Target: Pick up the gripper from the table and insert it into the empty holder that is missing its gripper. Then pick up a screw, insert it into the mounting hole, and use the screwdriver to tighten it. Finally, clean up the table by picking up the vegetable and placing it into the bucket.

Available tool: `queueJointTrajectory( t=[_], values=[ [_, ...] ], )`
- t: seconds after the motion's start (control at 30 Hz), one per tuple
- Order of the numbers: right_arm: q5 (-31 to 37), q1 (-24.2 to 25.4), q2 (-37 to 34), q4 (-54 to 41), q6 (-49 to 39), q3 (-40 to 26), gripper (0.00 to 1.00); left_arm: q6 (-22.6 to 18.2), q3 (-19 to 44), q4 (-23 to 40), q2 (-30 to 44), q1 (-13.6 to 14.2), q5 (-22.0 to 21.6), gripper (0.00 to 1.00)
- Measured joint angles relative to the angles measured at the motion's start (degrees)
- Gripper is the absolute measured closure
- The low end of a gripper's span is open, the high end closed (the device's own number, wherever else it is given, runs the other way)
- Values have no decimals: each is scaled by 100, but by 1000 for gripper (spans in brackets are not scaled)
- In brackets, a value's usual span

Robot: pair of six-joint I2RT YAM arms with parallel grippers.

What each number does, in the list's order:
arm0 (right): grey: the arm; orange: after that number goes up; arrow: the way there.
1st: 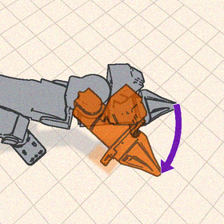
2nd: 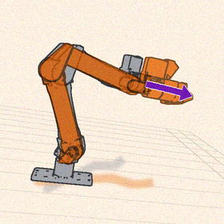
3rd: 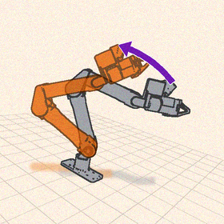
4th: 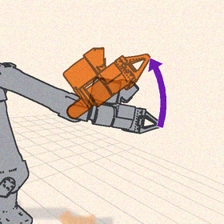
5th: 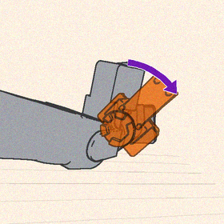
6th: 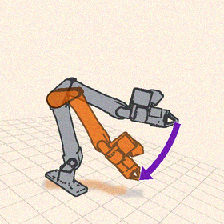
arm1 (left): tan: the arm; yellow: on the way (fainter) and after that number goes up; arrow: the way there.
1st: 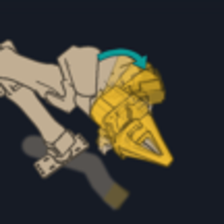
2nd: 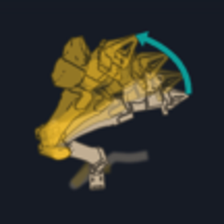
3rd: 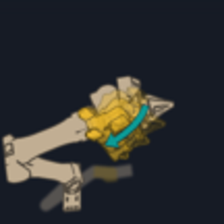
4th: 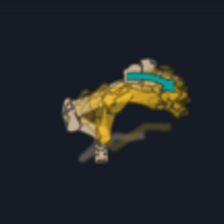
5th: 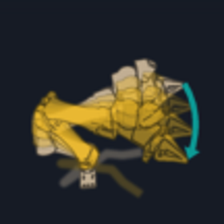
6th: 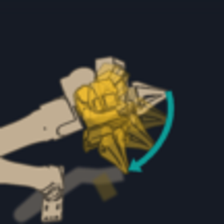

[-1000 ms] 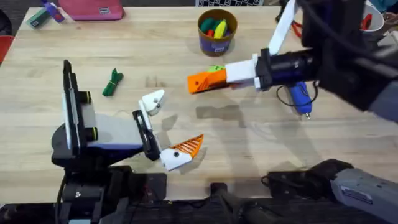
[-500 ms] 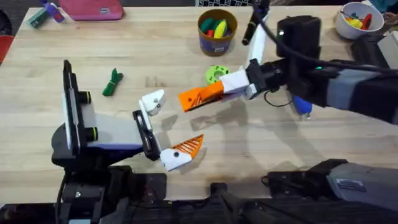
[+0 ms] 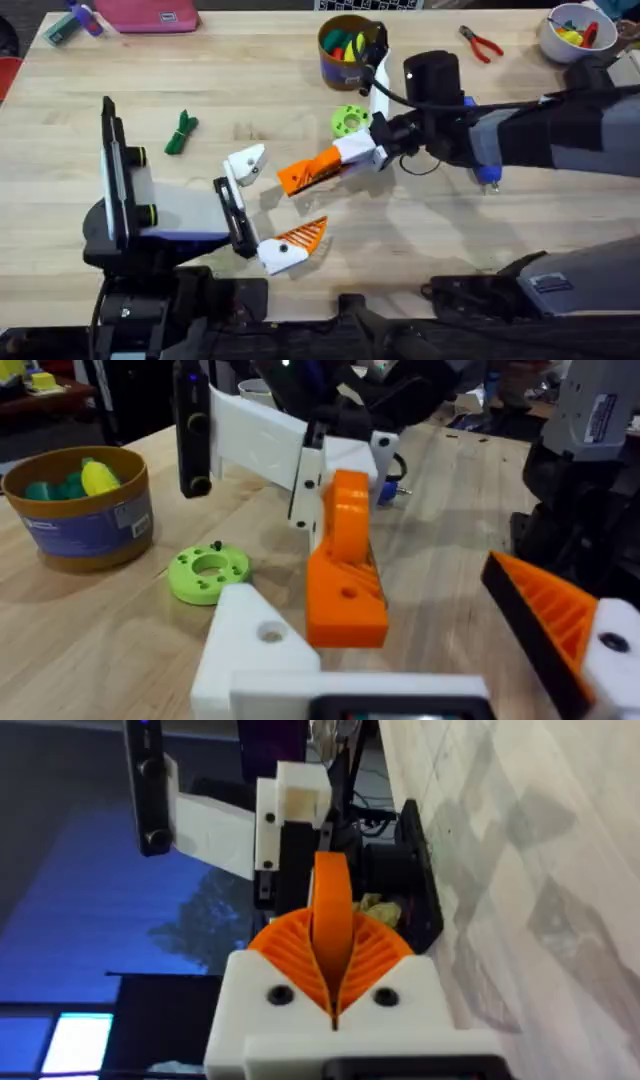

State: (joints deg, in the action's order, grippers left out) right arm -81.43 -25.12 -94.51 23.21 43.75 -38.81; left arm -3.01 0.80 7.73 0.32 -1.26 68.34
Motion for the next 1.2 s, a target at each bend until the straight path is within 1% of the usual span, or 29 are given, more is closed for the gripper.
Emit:
queueJointTrajectory(
  t=[0.13, 0.23, 0.33, 0.5, 0.67, 0.73, 0.87, 0.9, 0.93, 1.2],
  values=[
    [65, -67, -1, 801, 348, 0, 992, 0, 0, 0, 0, 0, 2, 14],
    [107, -145, -1, 1437, 789, 0, 992, 0, 0, 0, -1, 0, 2, 14],
    [157, -215, -1, 1839, 1222, 0, 992, -2, 0, 0, -2, 0, 2, 14],
    [214, -311, -1, 1968, 1640, 0, 992, -2, 0, 0, -2, 0, 2, 16],
    [231, -315, -1, 2004, 1854, 0, 992, 0, 0, 1, -1, 0, 2, 14],
    [237, -315, -1, 2181, 1957, 26, 992, 0, 0, 0, 0, 0, 2, 14],
    [317, -315, -1, 3319, 2424, 286, 992, 0, 0, 1, 0, 0, 2, 13],
    [359, -315, 0, 3628, 2589, 384, 992, -1, 0, 0, -1, 0, 2, 13],
    [424, -315, 0, 3805, 2934, 553, 992, 0, 0, 0, 0, 0, 2, 14],
    [515, -339, -1, 3812, 3260, 601, 992, -1, 0, 1, -1, 0, 2, 14]
  ],
)
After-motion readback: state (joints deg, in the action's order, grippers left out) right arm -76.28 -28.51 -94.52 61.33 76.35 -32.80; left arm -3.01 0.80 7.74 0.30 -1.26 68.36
